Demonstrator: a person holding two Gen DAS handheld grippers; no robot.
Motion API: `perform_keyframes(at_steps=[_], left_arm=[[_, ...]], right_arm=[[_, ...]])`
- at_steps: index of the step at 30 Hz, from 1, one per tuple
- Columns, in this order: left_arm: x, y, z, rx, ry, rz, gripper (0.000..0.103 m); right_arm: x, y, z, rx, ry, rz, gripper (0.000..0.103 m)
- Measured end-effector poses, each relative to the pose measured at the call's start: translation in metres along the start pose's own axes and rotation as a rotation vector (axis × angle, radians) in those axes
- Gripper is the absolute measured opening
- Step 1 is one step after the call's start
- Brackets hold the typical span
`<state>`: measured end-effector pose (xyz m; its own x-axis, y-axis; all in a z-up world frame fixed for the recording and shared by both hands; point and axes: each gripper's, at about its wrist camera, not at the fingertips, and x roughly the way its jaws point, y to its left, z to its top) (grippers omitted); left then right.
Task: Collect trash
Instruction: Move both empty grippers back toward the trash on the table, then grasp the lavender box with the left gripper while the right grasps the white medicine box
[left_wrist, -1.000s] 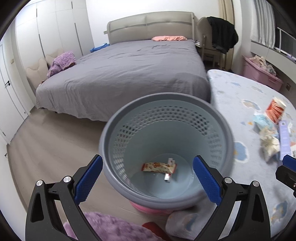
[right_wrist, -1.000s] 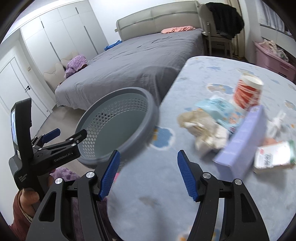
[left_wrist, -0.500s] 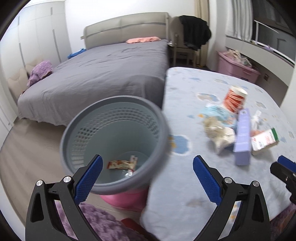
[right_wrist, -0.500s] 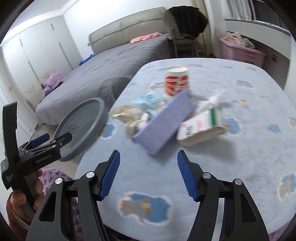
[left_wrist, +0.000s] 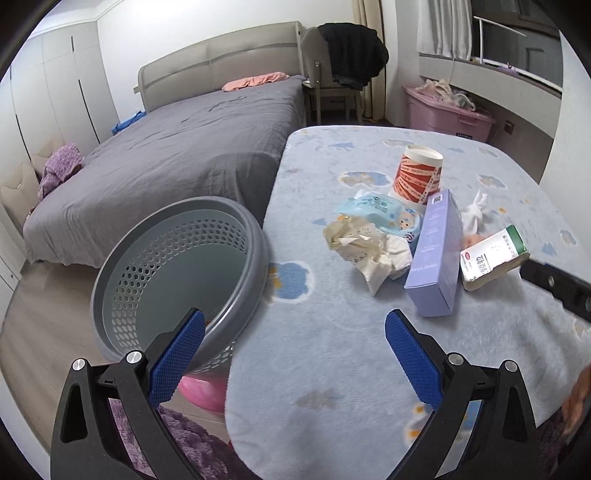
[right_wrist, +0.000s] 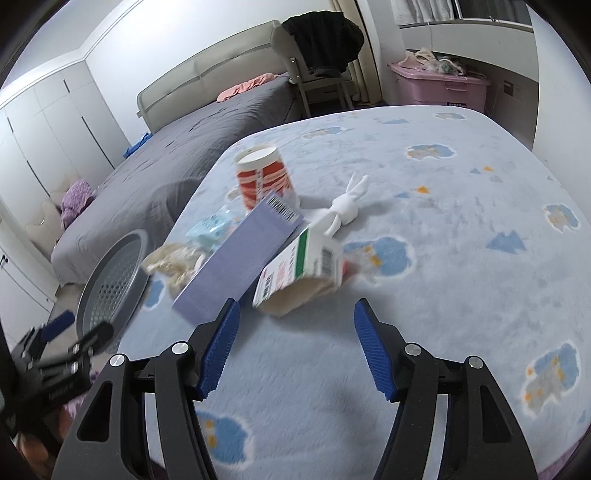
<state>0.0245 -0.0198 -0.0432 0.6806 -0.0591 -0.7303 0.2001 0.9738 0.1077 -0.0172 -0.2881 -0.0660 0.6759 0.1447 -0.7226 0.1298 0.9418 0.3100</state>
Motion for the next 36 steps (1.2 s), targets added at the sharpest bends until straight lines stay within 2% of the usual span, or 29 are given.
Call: perform_keyframes(at_steps=[14,15,19,20,25,28,36], left_arm=[[0.009,-0.012,0.001,0.02,0.025,0.012,0.096],[0.009,-0.013,0.001,0.022,0.025,0.012,0.096],[0.01,-0.016,0.003,0.027,0.027,0.009,0.096],[0.01,-0.017,0.003,0.027,0.028,0.008,0.096],[0.01,-0.025,0.005,0.034,0.031,-0.006,0.096],[0.008,-0.03,0.008,0.038,0.028,-0.021,0.096],[0.012,-0.061,0.021,0.074,0.018,-0.069,0.096]], right_arm=[[0.038,-0.002,0.023,0.0,0.028,0.029,0.061],[0.039,-0.001,0.023,-0.002,0.028,0.03,0.06],[0.037,-0.001,0.022,-0.004,0.032,0.041,0.039],[0.037,-0.002,0.021,0.0,0.032,0.048,0.037],[0.028,-0.005,0.02,0.014,0.018,0.076,0.031],[0.017,-0.009,0.018,0.014,-0.006,0.077,0.031],[-0.012,-0.029,0.014,0.017,-0.064,0.028,0.031]])
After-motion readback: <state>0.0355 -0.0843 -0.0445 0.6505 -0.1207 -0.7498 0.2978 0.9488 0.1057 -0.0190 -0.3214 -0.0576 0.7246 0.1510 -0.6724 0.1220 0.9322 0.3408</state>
